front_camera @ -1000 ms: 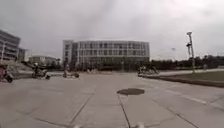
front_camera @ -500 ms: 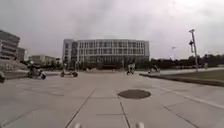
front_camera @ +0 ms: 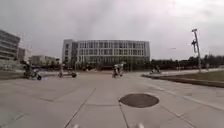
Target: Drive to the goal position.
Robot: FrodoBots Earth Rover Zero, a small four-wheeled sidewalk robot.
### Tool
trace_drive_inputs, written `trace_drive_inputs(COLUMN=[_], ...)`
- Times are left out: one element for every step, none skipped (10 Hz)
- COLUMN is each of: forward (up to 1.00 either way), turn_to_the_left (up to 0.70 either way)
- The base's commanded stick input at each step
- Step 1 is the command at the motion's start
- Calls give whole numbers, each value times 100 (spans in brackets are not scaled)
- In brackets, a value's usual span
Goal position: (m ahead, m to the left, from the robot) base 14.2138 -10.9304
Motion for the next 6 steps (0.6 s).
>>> trace_drive_inputs(forward=[85, 85, 85, 85, 85, 85], turn_to_the_left=[0, 0, -14, -29, -34, -34])
